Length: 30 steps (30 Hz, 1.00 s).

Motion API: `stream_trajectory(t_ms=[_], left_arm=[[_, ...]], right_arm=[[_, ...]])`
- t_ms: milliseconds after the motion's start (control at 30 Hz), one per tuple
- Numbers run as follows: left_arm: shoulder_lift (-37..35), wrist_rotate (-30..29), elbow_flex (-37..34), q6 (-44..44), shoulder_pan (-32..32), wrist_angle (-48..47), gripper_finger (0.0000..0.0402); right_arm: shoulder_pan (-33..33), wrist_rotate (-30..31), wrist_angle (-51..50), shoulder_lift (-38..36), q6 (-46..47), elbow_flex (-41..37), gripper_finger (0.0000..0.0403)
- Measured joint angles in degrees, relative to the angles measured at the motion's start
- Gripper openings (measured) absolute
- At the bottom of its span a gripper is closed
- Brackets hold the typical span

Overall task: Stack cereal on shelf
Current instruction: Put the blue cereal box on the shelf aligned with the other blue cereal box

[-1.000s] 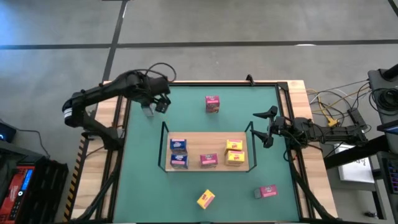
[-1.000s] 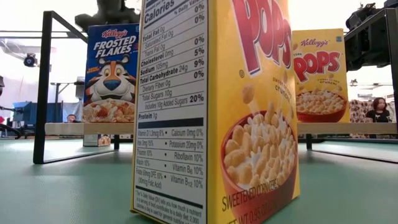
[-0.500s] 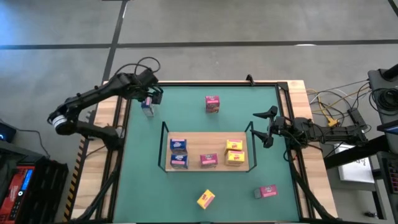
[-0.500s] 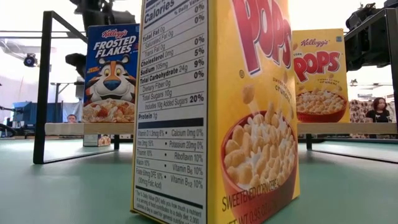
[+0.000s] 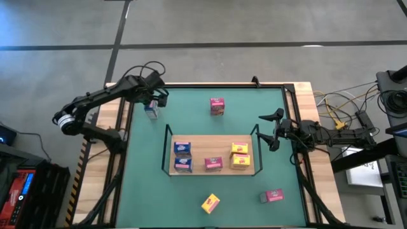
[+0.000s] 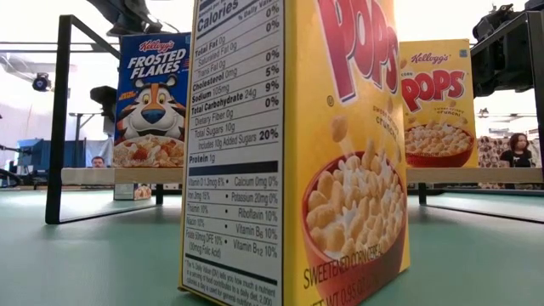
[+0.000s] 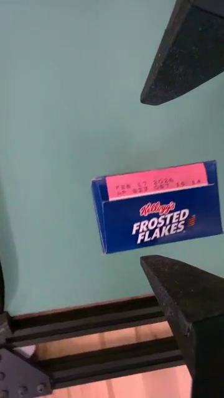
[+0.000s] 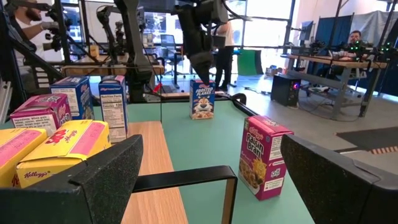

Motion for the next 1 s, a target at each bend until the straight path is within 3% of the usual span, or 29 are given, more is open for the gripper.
stream_trajectory(t_ms=[733, 1000], left_arm=[[1.9, 3.4, -7.0, -0.5, 3.7, 7.0, 0.0396], [1.9, 3.9, -7.6, 1.4, 3.7, 7.1, 0.0336]], right_arm=[[0.0, 0.0, 0.0, 0.0, 0.0, 0.0, 0.037], [0.0, 0.0, 0.0, 0.0, 0.0, 0.0, 0.037]])
